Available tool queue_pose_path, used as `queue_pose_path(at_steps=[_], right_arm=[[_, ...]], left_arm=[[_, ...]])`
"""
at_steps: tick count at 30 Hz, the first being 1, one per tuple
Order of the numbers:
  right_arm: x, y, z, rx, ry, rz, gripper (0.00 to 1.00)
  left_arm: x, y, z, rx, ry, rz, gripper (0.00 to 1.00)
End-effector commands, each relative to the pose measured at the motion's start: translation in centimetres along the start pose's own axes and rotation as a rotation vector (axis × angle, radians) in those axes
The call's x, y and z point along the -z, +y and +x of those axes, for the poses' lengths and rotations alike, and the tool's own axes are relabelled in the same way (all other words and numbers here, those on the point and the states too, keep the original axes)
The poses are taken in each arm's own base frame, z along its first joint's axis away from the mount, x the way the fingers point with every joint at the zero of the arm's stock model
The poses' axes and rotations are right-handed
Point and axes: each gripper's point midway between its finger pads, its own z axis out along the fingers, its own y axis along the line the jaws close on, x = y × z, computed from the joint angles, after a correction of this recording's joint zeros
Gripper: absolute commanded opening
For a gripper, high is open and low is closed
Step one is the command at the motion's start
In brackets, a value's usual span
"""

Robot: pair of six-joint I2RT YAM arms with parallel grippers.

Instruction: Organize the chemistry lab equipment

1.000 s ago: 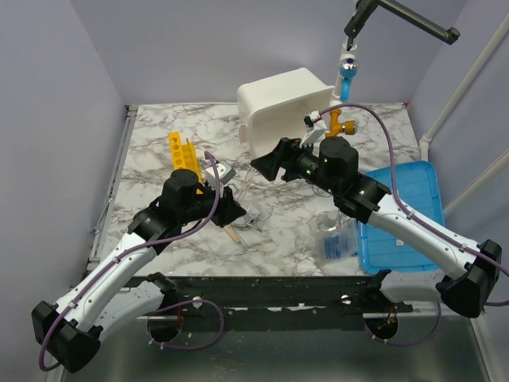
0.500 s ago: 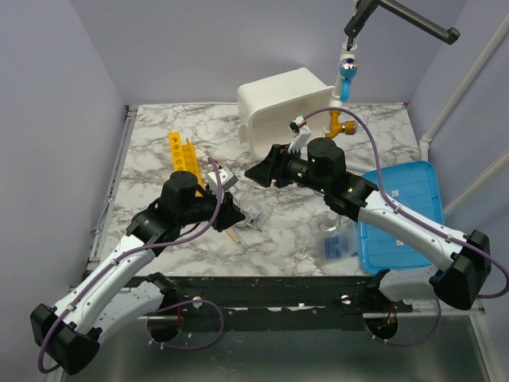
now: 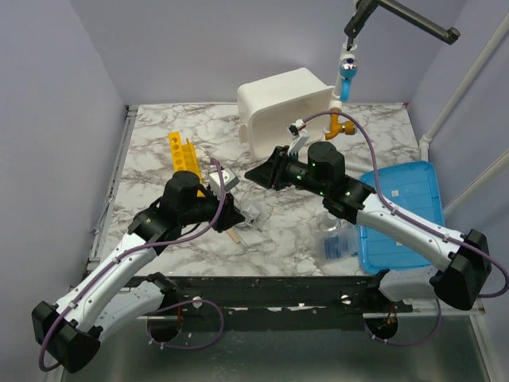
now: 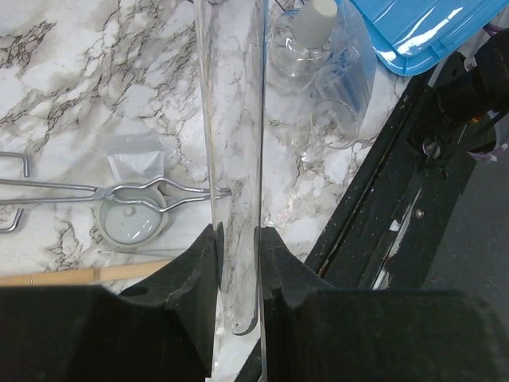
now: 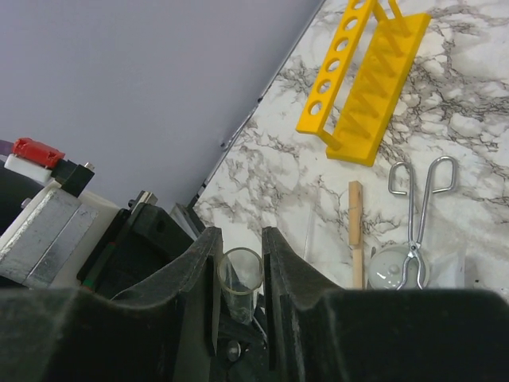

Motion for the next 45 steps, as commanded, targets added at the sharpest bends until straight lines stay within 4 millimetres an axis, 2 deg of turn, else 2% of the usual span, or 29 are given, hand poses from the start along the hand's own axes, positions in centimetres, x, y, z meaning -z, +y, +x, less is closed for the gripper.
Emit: queue_pose_path(at_steps=[1,3,5,7,9,15,17,20,22,25,28,32,36,39,45], right_arm=[[0.5,0.7,-0.5,0.022,-0.024,-0.044,0.26],[0.6,0.8,-0.4,0.036,-0.026,-0.05,0.24],[0.8,0.7,-0.5,0.054,-0.036,-0.048,0.23],[0.9,0.4,-0.6,0.085,-0.051,-0.03,0.23],[1.0,0.0,-0.9,0.13,-0.068,0.004,0.23],[1.3,-1.0,-2.9,0.289,-0.156,0.134,0.23],[1.2,-0.8,-3.4,0.354,-0.191,0.177,0.23],[0.8,0.2,-4.0,0.424,-0.242,0.214,0.23],[0.1,0.9,-4.2,0.445,-0.272,0.21,0.23],[-1.4,2.5,-4.4,0.48,-0.318,0.177,0.22],[-3.6,4.0,-4.4,0.529,-0.34,0.16,0.22],[-6.8,5.6,-3.7,0.573,-0.333,0.128,0.22],[-9.9,6.3,-2.8,0.591,-0.326,0.088,0.22],[-12.3,6.0,-2.2,0.601,-0.323,0.088,0.22],[-16.2,6.0,-1.7,0.637,-0.327,0.09,0.22]], left_arm=[[0.0,0.2,-0.1,-0.001,-0.004,-0.015,0.04],[0.1,0.5,-0.2,-0.001,-0.004,-0.033,0.23],[0.2,0.6,-0.2,-0.004,-0.006,-0.042,0.46],[0.4,0.8,-0.4,-0.005,-0.014,-0.056,0.77],[0.7,1.8,-0.7,0.008,-0.03,-0.11,0.98],[3.2,4.1,-2.6,0.019,-0.133,-0.189,0.99],[4.7,5.7,-3.8,0.041,-0.197,-0.262,0.99],[8.2,9.7,-5.1,0.116,-0.297,-0.485,0.99],[11.2,12.8,-5.2,0.197,-0.352,-0.662,0.99],[15.4,16.7,-3.9,0.342,-0.42,-0.893,0.98],[18.3,19.0,-2.1,0.459,-0.455,-1.056,0.99],[22.1,19.9,-1.1,0.475,-0.471,-1.277,0.99],[22.3,19.8,-0.8,0.472,-0.495,-1.289,0.99],[22.1,19.9,-0.9,0.477,-0.487,-1.284,0.99],[23.8,20.3,-0.4,0.507,-0.507,-1.37,0.99]])
